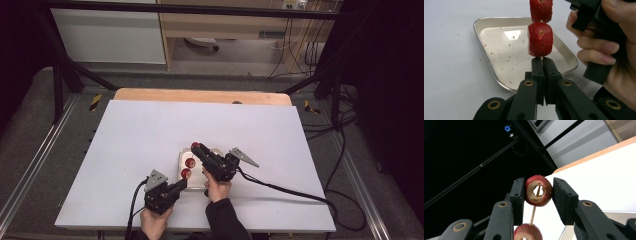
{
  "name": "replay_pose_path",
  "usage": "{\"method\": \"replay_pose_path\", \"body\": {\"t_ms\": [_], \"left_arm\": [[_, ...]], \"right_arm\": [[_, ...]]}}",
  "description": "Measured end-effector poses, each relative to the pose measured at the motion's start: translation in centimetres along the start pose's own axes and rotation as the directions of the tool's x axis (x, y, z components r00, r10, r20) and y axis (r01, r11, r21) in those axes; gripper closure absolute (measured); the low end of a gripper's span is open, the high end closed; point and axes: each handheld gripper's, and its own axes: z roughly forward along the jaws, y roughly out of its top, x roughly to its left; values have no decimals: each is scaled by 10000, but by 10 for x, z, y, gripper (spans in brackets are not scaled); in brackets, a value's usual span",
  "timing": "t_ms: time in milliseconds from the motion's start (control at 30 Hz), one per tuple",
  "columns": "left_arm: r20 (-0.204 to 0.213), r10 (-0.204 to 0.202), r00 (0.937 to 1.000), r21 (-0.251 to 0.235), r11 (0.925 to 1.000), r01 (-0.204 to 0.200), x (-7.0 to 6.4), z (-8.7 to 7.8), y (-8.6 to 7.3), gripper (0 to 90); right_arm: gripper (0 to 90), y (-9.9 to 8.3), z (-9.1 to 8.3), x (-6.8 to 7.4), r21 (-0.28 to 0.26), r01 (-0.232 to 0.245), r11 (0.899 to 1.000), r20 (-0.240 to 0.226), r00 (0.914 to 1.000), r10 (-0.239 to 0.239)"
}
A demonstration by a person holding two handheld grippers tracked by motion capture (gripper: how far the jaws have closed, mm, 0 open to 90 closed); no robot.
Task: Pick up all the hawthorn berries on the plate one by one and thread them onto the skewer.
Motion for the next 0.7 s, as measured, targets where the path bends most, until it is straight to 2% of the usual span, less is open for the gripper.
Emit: {"method": "replay_pose_path", "body": {"t_ms": [133, 267, 400, 500, 600, 700], "left_arm": [[-65, -98, 9999, -28, 9999, 98, 0, 1, 3, 886], [-27, -5, 10000, 21, 10000, 5, 1, 4, 6, 885], [-23, 59, 10000, -26, 10000, -59, 2, 4, 6, 884], [-97, 41, 9999, 20, 10000, -41, 6, 2, 5, 883], [-166, 54, 9998, 89, 9999, -53, 11, 0, 5, 883], [-162, 175, 9997, 171, 9997, -172, 15, -1, 5, 882]], "right_arm": [[632, -2, -2, 1, 190, 36, 9998, -99, 9999, -34], [630, -3, -2, 2, 378, 77, 9993, -121, 9999, -73], [620, -1, -3, 3, 512, 322, 9982, -39, 9995, -320], [541, 2, -4, 5, 511, 339, 9981, 70, 9994, -343], [483, 9, -7, 7, 769, 750, 9942, 225, 9968, -769], [411, 16, -9, 8, 1298, 1132, 9851, 357, 9923, -1187]]}}
